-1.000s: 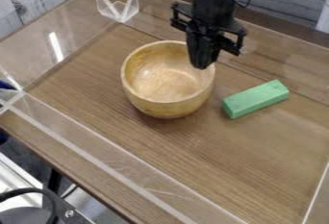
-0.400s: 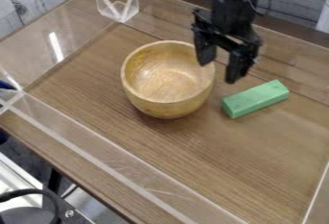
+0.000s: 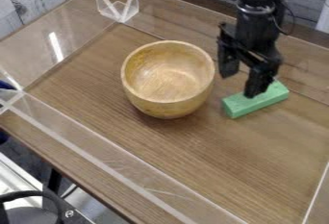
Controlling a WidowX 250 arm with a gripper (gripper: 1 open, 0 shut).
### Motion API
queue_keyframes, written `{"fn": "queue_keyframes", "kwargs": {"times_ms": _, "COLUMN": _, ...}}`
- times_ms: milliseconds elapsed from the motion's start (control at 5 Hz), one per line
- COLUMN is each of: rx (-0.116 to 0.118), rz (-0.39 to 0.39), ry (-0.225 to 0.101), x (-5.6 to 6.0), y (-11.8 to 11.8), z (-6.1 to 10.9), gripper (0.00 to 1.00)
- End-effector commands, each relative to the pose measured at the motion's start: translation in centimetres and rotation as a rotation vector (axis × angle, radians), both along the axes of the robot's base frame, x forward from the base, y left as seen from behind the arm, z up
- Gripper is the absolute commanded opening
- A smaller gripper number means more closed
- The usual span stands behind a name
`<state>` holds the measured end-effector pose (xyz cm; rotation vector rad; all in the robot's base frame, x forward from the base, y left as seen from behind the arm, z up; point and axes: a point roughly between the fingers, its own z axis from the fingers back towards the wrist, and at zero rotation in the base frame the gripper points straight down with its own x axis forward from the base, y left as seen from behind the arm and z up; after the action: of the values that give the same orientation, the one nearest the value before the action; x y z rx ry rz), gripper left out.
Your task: Put the green block in the brown bowl
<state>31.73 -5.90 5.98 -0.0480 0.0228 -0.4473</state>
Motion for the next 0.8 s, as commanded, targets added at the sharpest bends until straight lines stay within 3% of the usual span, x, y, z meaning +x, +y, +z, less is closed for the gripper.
{"fn": "queue_keyframes", "kwargs": {"times_ms": 0, "rx": -0.007, "rz": -0.037, "ry": -0.065, "x": 2.0, "y": -1.2, "z": 0.9, "gripper": 1.00}}
{"fn": "queue_keyframes", "kwargs": {"times_ms": 200, "rx": -0.006, "rz": -0.057, "ry": -0.053, "x": 2.5, "y": -1.6, "z": -0.1, "gripper": 1.00}}
{"fn": "queue_keyframes", "kwargs": {"times_ms": 400, "rx": -0.007, "rz": -0.049, "ry": -0.046, "x": 2.6, "y": -1.5, "z": -0.7, "gripper": 0.00}}
{"fn": "queue_keyframes", "kwargs": {"times_ms": 600, "rx": -0.005, "rz": -0.045, "ry": -0.050, "x": 2.5, "y": -1.5, "z": -0.6, "gripper": 0.00}}
